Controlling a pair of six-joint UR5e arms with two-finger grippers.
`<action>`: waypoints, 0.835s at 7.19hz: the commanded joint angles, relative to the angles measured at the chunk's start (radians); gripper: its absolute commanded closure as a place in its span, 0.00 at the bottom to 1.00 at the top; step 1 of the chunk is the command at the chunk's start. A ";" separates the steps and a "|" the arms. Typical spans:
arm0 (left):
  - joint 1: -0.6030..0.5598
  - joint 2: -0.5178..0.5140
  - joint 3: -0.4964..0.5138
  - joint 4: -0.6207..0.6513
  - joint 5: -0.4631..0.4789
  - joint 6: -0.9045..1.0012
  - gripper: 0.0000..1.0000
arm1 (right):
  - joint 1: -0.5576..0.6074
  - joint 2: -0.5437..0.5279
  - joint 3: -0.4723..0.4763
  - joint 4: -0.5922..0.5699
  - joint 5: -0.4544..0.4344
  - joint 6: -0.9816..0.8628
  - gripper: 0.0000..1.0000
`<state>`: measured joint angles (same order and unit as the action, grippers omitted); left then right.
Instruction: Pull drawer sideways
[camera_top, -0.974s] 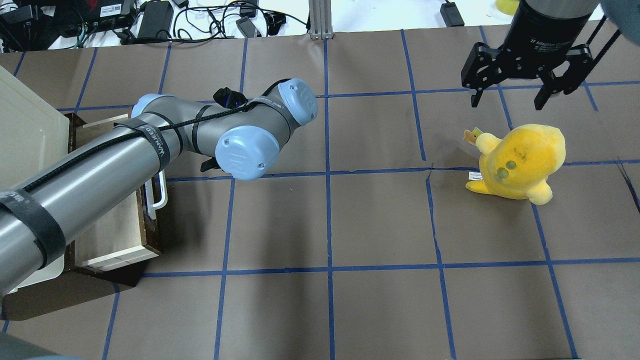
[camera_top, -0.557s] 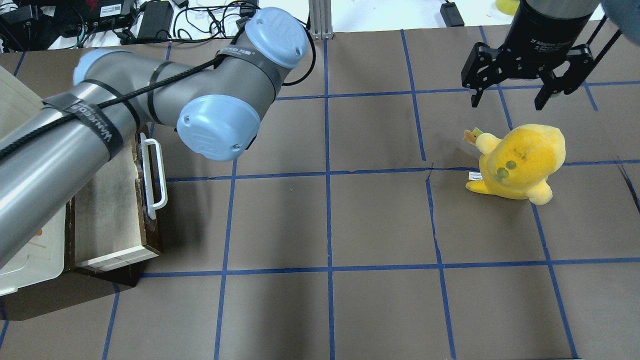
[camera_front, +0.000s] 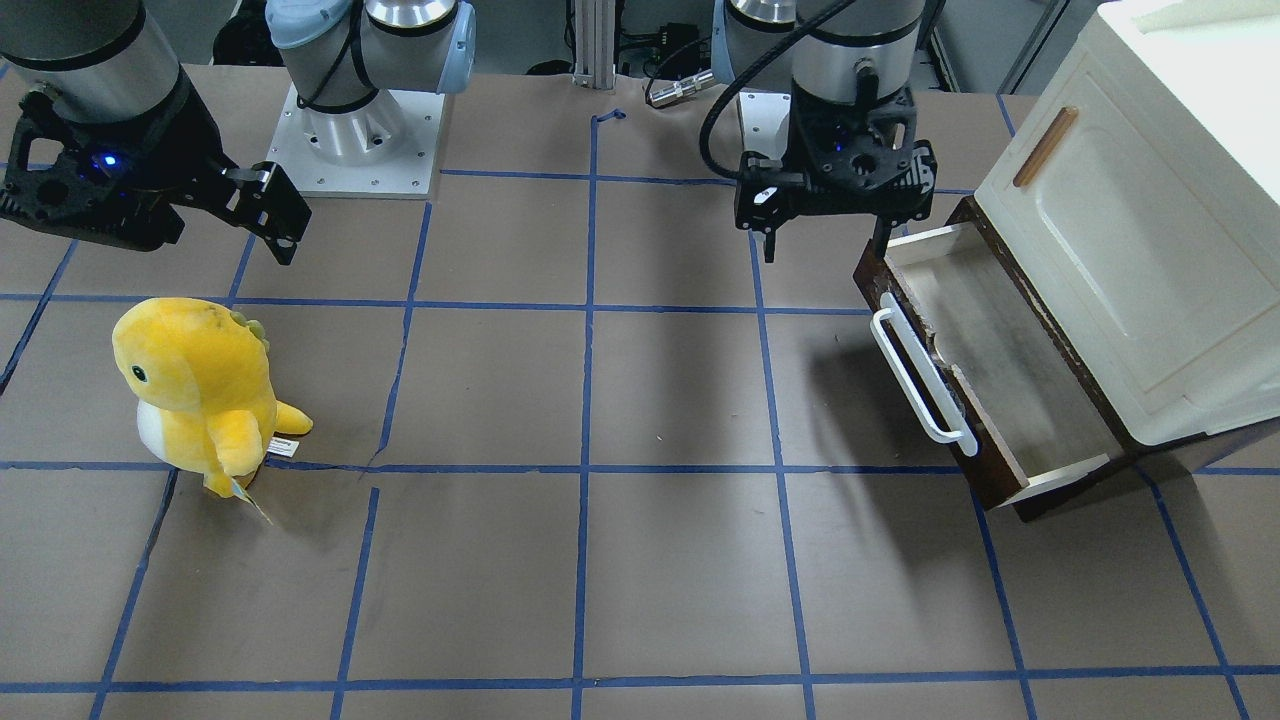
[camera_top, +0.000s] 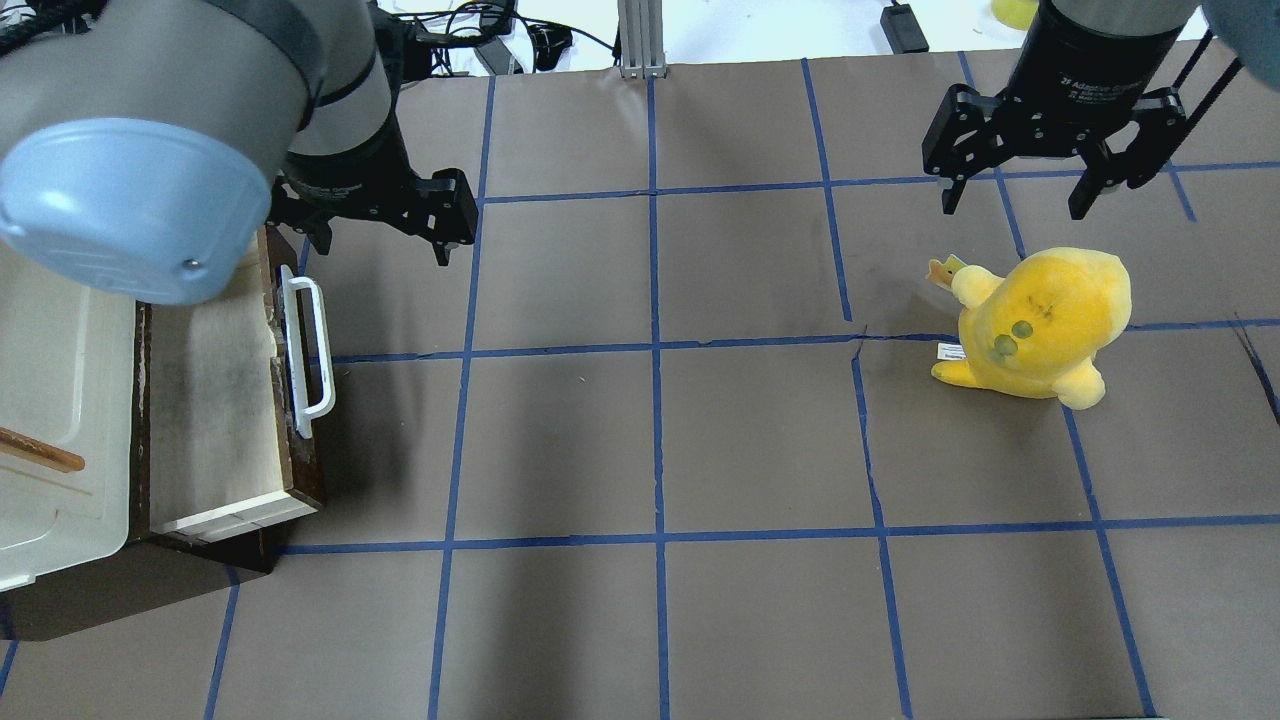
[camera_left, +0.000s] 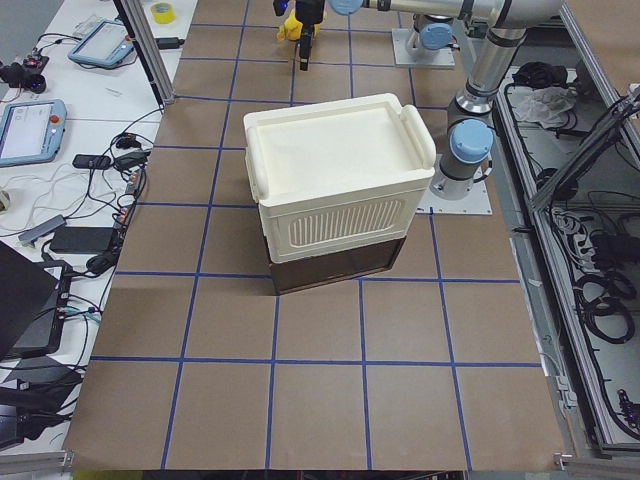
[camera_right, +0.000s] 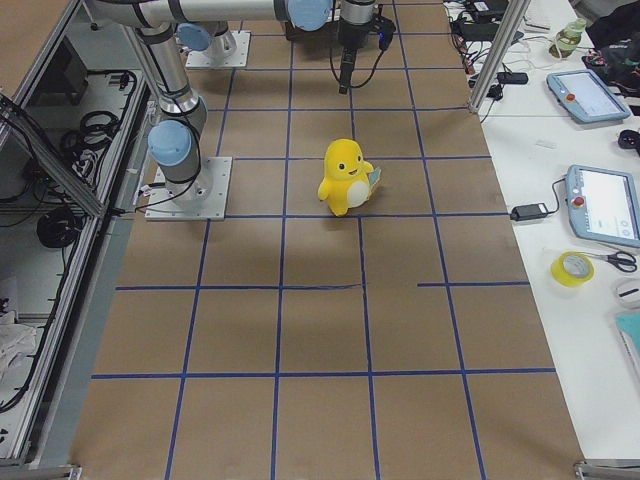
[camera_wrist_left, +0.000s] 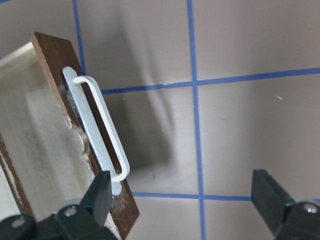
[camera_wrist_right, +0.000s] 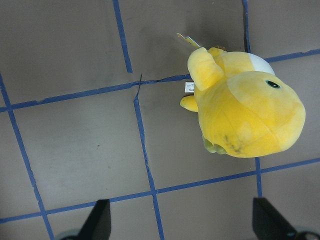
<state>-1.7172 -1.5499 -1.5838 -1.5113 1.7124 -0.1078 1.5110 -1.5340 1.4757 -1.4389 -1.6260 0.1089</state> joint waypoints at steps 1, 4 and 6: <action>0.097 0.057 0.001 -0.046 -0.097 0.074 0.00 | 0.000 0.000 0.000 0.000 0.000 0.000 0.00; 0.100 0.076 -0.002 -0.047 -0.181 0.094 0.00 | -0.002 0.000 0.000 0.000 0.000 0.000 0.00; 0.097 0.082 0.002 -0.078 -0.172 0.158 0.00 | 0.000 0.000 0.000 0.000 0.000 0.000 0.00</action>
<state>-1.6191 -1.4724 -1.5843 -1.5742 1.5412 0.0035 1.5105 -1.5340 1.4757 -1.4388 -1.6260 0.1089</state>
